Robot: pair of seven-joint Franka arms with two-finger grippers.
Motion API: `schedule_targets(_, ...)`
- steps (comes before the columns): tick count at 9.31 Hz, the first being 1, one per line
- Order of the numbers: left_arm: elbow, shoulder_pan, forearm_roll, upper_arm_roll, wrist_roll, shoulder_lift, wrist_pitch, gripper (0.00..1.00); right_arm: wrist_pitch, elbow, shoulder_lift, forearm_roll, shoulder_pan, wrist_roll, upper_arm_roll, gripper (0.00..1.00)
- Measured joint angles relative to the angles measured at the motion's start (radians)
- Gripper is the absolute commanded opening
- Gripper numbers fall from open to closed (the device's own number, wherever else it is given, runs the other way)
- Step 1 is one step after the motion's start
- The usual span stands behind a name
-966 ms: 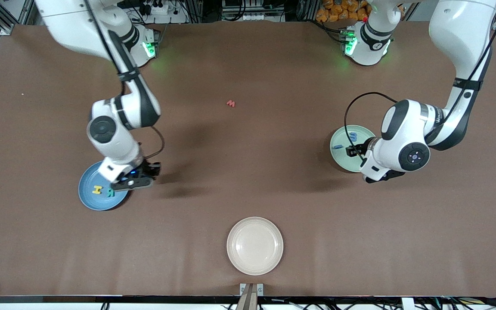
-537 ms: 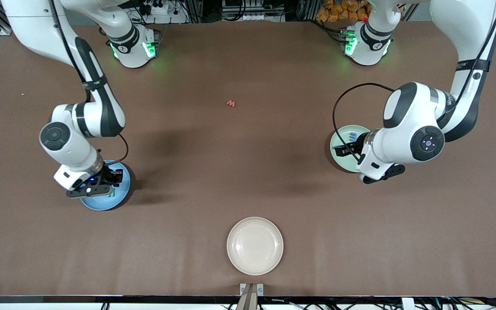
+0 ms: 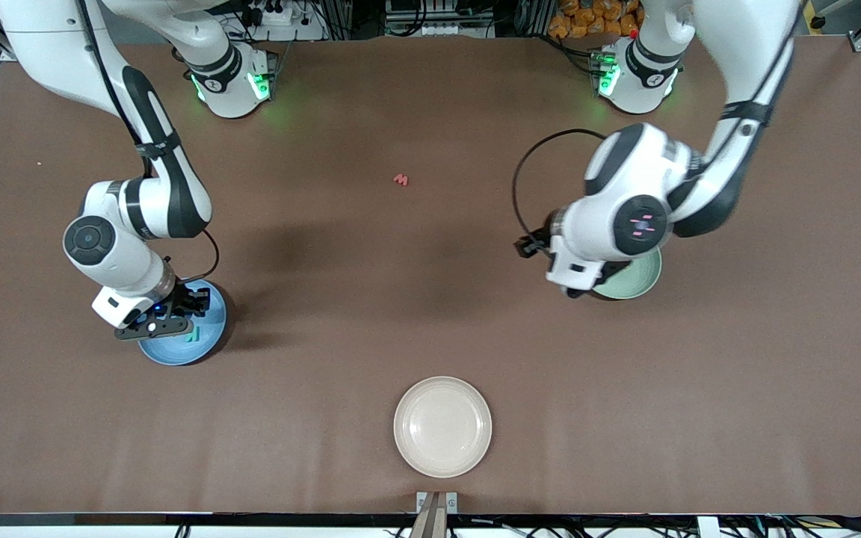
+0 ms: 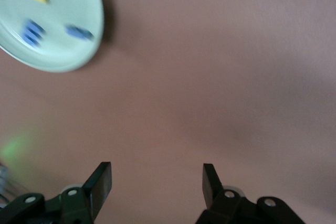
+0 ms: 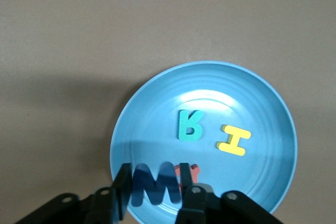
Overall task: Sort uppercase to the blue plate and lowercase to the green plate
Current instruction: 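Release M on the blue plate while the left gripper reaches pink w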
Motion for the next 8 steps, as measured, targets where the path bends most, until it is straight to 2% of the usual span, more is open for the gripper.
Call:
schedule_targets(2, -0.001, -0.107, 0.000, 0.001, -0.195, 0.086, 0.104, 0.79, 0.000, 0.000, 0.000, 0.000, -0.015, 0.000, 0.002, 1.00)
schedule_targets(5, 0.007, -0.194, 0.000, 0.001, -0.418, 0.197, 0.260, 0.79, 0.001, 0.011, -0.001, 0.000, -0.019, 0.000, 0.006, 1.00)
schedule_targets(8, 0.011, -0.296, -0.020, 0.001, -0.620, 0.273, 0.359, 0.76, -0.014, 0.053, -0.014, 0.000, -0.035, 0.000, 0.005, 1.00)
